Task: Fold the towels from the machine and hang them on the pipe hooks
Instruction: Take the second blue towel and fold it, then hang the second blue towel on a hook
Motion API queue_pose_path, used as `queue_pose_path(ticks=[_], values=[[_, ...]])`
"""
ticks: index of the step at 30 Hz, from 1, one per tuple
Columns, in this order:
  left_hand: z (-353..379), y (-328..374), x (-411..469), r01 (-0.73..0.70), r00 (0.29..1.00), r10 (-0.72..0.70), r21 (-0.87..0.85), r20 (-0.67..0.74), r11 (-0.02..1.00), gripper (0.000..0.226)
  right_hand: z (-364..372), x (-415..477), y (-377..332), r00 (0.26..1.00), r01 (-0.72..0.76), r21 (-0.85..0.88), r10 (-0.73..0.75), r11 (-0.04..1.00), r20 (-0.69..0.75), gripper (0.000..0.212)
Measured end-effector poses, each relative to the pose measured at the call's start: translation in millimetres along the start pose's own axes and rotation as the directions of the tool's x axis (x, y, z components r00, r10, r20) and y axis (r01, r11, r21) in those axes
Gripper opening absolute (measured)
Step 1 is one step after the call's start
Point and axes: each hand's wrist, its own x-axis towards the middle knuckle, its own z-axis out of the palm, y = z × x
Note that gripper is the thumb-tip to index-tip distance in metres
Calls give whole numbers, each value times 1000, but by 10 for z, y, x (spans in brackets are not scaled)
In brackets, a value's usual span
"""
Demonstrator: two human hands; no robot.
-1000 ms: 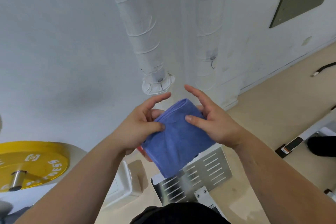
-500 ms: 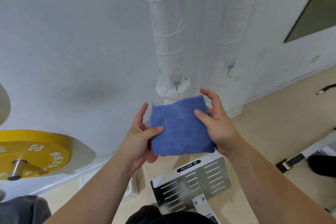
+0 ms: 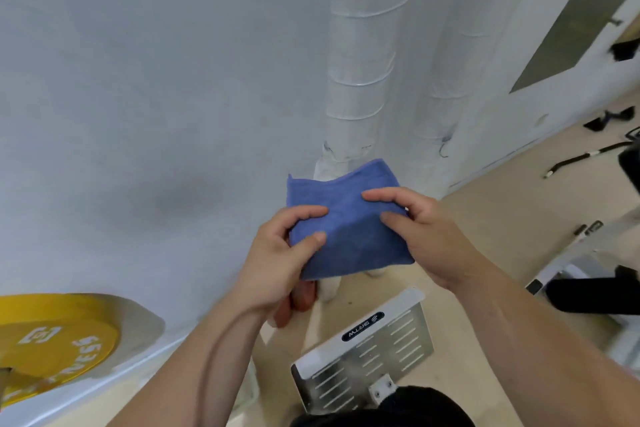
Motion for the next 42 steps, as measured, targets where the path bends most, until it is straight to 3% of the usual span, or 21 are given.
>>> queue_pose_path(ticks=[3,7,13,20,23,27,30,32,36,39,42], values=[[-212,62,103,-100,989,79,176,122,979,64,31,53,-149,996,48,-153,-36,987,82,59],[-275,178,292,-163,986,153,238,60,957,74,101,164,-356,996,73,-424,-48,903,69,76],[-243,423,539,-186,968,232,350,-95,918,72,90,421,-569,988,134,-598,-156,790,15,76],[-138,693,817,-319,920,390,531,-24,785,31,-238,696,-655,936,296,-677,-347,674,64,36],[-63,754,926,-330,924,382,530,13,781,28,-506,847,-676,926,345,-630,-363,696,106,31],[173,979,1007,-347,929,368,444,41,826,24,-935,1059,-802,911,401,-415,-310,817,272,21],[554,1194,1045,-278,950,306,272,-67,921,28,-1326,1221,-867,880,433,-224,-355,873,316,16],[862,1311,1113,-278,936,309,187,-167,942,28,-1574,1352,-870,867,469,-136,-425,873,258,20],[1482,1488,1315,-280,885,297,99,-358,955,43,-1942,1672,-800,882,468,-108,-456,877,118,26],[1786,1640,1426,-337,793,394,205,-465,919,39,-2089,1845,-843,851,522,-36,-518,852,82,18],[1831,1856,1469,-377,703,482,300,-523,876,33,-2139,1885,-989,820,545,78,-551,835,155,22]])
